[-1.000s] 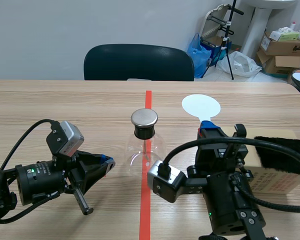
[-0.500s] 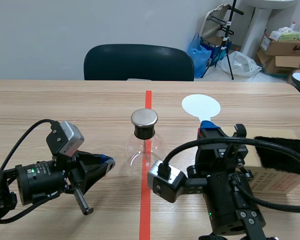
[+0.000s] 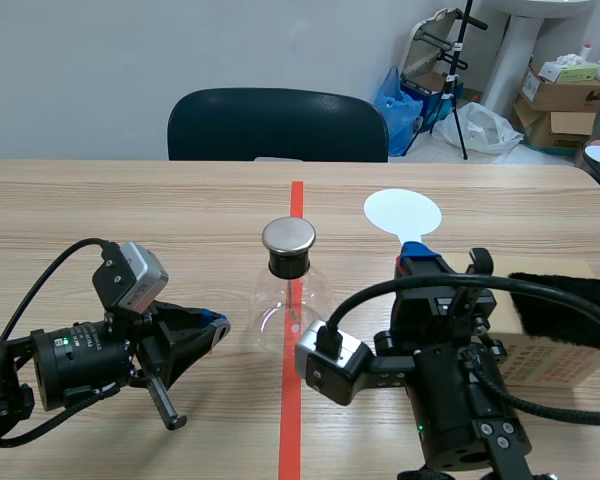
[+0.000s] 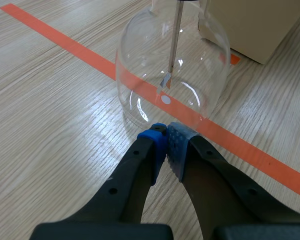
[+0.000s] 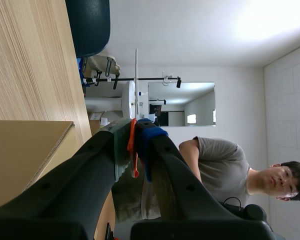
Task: Do the electroscope experiment
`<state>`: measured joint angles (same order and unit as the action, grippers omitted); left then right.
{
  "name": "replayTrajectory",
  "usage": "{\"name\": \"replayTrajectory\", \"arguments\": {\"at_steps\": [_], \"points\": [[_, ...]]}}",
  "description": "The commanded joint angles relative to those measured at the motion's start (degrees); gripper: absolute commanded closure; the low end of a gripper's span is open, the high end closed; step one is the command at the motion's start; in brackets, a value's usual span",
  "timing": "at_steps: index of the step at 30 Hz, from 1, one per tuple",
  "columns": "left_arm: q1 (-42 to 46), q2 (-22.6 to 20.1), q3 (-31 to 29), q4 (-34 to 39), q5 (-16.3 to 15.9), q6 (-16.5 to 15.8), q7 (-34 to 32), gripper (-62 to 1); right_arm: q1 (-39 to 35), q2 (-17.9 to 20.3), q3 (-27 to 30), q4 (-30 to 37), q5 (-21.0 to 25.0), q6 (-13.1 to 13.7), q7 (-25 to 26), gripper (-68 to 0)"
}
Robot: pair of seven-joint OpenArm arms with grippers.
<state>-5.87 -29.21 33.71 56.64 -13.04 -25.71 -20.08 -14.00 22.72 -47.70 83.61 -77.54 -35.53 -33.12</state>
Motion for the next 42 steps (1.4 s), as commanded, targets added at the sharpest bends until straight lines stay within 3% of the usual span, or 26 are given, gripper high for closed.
{"name": "replayTrajectory", "arguments": {"at_steps": [1, 9, 27, 42], "points": [[-0.2, -0.2, -0.6, 0.6, -0.7, -0.4, -0.9, -3.1, 0.8, 0.8, 0.5, 0.4, -0.2, -0.4, -0.4, -1.0], [-0.2, -0.2, -0.6, 0.6, -0.7, -0.4, -0.9, -3.1, 0.8, 0.8, 0.5, 0.4, -0.2, -0.4, 2.9, -1.0], [-0.2, -0.2, -0.6, 0.6, -0.7, -0.4, -0.9, -3.1, 0.8, 0.8, 0.5, 0.4, -0.3, -0.4, 23.1, -1.0], [-0.2, -0.2, -0.6, 0.6, -0.7, -0.4, -1.0, -3.2, 0.8, 0.8, 0.5, 0.4, -0.3, -0.4, 23.5, -1.0]]}}
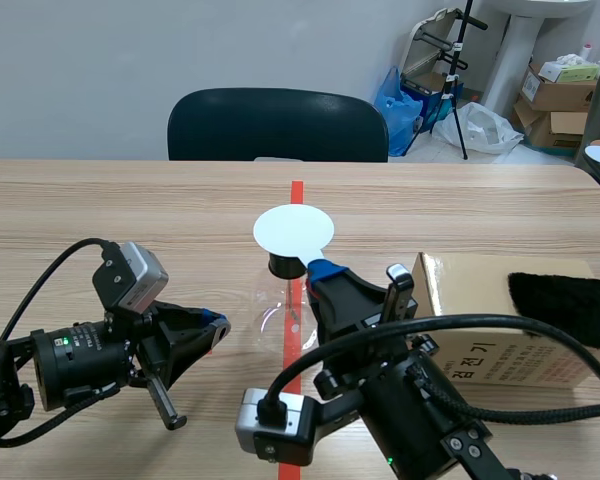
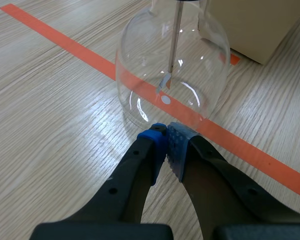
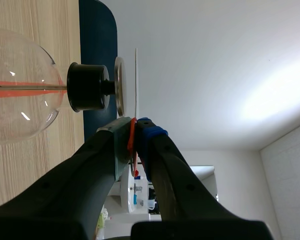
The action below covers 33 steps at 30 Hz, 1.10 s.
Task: Do the electroscope experiment
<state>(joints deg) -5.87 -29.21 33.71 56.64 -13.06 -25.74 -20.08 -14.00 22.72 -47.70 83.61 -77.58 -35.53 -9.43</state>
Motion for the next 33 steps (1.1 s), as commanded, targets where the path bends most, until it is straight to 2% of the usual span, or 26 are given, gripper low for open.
{"name": "replayTrajectory", "arguments": {"at_steps": [1, 22, 26, 33], "points": [[-0.2, -0.2, -0.6, 0.6, -0.6, -0.3, -1.0, -3.2, 0.8, 0.8, 0.5, 0.4, -0.2, -0.4, -0.2, -1.0], [-0.2, -0.2, -0.6, 0.6, -0.6, -0.3, -1.0, -3.1, 0.8, 0.8, 0.5, 0.4, -0.2, -0.4, -1.3, -1.0], [-0.2, -0.2, -0.6, 0.6, -0.6, -0.4, -1.0, -3.2, 0.8, 0.8, 0.5, 0.4, -0.2, -0.4, -5.0, -1.0], [-0.2, -0.2, -0.6, 0.6, -0.6, -0.4, -1.0, -3.2, 0.8, 0.8, 0.5, 0.4, -0.2, -0.4, -16.1, -1.0]]}}
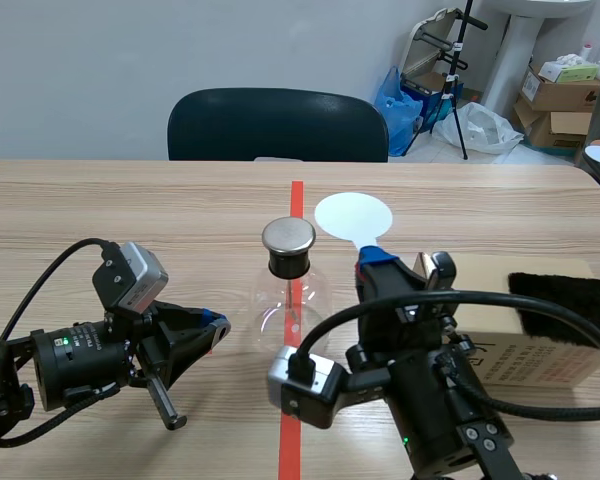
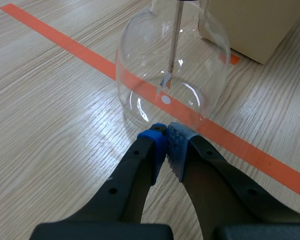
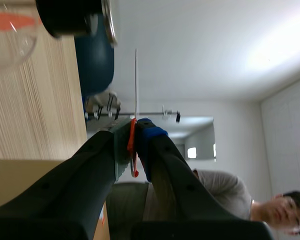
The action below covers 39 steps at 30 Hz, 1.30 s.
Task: Do the electroscope experiment
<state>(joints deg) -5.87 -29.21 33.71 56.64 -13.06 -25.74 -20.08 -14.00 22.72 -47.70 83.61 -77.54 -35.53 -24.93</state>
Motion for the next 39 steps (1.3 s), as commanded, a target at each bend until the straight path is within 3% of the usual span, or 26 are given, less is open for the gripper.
{"name": "replayTrajectory", "arguments": {"at_steps": [1, 12, 22, 29, 39], "points": [[-0.2, -0.2, -0.6, 0.6, -0.6, -0.4, -1.0, -3.2, 0.8, 0.8, 0.5, 0.4, -0.2, -0.4, -2.2, -1.0], [-0.2, -0.2, -0.6, 0.6, -0.6, -0.4, -1.0, -3.2, 0.8, 0.8, 0.5, 0.4, -0.2, -0.4, -15.7, -1.0], [-0.2, -0.2, -0.6, 0.6, -0.6, -0.4, -1.0, -3.2, 0.8, 0.8, 0.5, 0.4, -0.2, -0.4, -20.9, -1.0], [-0.2, -0.2, -0.6, 0.6, -0.6, -0.4, -1.0, -3.2, 0.8, 0.8, 0.5, 0.4, -0.2, -0.4, -19.4, -1.0], [-0.2, -0.2, -0.6, 0.6, -0.6, -0.4, -1.1, -3.2, 0.8, 0.8, 0.5, 0.4, -0.2, -0.4, -8.7, -1.0]]}}
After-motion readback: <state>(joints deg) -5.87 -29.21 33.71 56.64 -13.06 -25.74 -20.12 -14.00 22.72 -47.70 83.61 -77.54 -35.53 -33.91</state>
